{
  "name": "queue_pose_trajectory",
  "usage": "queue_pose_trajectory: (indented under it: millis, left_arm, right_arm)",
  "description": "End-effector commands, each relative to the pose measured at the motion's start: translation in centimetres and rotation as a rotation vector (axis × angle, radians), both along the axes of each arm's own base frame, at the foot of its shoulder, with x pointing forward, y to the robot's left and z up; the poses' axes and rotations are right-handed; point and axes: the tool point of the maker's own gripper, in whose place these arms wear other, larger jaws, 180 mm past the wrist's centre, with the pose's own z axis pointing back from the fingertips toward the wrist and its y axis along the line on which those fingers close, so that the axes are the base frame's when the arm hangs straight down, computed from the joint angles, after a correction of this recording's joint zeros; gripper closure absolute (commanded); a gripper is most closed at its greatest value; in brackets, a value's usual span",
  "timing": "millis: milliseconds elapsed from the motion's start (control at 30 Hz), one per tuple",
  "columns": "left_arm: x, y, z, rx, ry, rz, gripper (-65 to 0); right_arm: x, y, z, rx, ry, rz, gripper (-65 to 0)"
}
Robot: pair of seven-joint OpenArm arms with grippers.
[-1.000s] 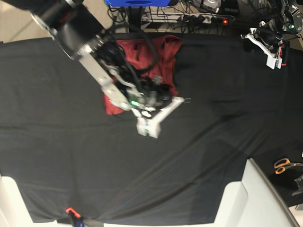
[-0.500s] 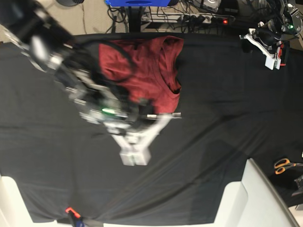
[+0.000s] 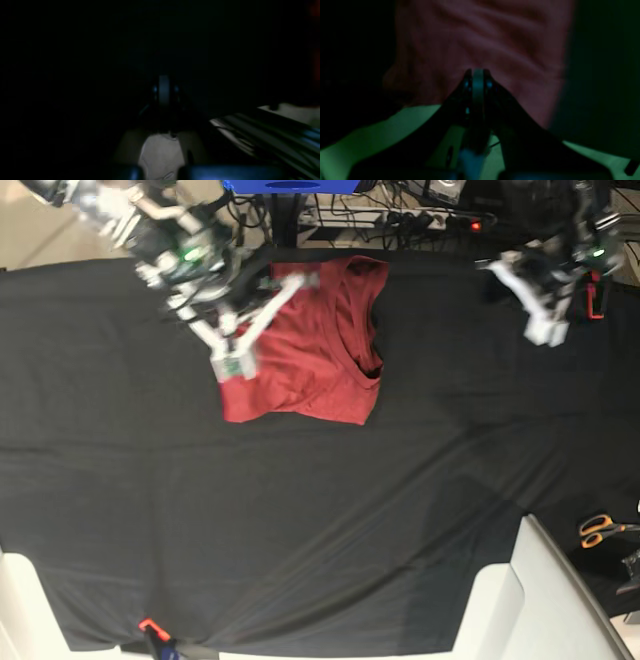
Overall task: Fold the T-shirt properly
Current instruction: 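Withdraw the right gripper and bring the left gripper onto the shirt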
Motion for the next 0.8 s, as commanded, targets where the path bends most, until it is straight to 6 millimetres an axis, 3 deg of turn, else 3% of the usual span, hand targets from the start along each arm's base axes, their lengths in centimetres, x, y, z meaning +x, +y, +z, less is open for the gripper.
queue_pose_trajectory:
  millis: [0, 200, 433, 633, 767]
  left_arm:
    - [1.2, 0.1, 0.7, 0.014, -0.033, -0.023, 0.0]
    - [3.0, -3.4, 0.6, -0.028, -0.048, -0.116, 0.0]
    - [5.0, -5.1, 1.9, -0.056, -0.11, -0.129, 0.0]
    - [5.5, -7.4, 3.9, -0.047, -0.12, -0.204, -34.9]
    - [5.3, -8.8, 4.7, -0.066, -0.158, -0.316, -52.2]
  right_arm:
    - [-0.2, -0.1, -0.6, -0.011, 0.006, -0.006, -0.6]
    - [-1.4, -0.7, -3.7, -0.075, 0.012, 0.006, -0.6]
    - [-0.8, -0.6, -1.2, -0.03, -0.037, 0.009, -0.6]
    - [-0.3, -2.4, 2.3, -0.008, -0.105, -0.026, -0.6]
    - [0.3, -3.1, 2.6, -0.02, -0.127, -0.019, -0.6]
